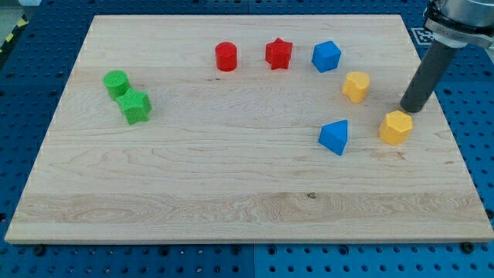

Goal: Place the heart below the red star

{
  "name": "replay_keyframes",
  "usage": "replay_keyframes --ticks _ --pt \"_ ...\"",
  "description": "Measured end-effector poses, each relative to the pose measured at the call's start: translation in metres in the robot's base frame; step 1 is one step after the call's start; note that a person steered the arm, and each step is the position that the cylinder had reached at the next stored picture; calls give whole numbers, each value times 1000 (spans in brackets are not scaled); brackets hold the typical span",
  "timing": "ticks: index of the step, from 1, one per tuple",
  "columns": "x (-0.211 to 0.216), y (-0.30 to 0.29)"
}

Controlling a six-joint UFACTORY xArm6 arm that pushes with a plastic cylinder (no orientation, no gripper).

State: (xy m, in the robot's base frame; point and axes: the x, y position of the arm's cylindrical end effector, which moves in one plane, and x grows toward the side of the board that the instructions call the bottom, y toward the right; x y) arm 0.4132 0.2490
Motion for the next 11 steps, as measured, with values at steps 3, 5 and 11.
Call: replay_keyframes --ticks 3,5,11 --pt "-36 -25" --pt "-34 -103" --pt "22 -145"
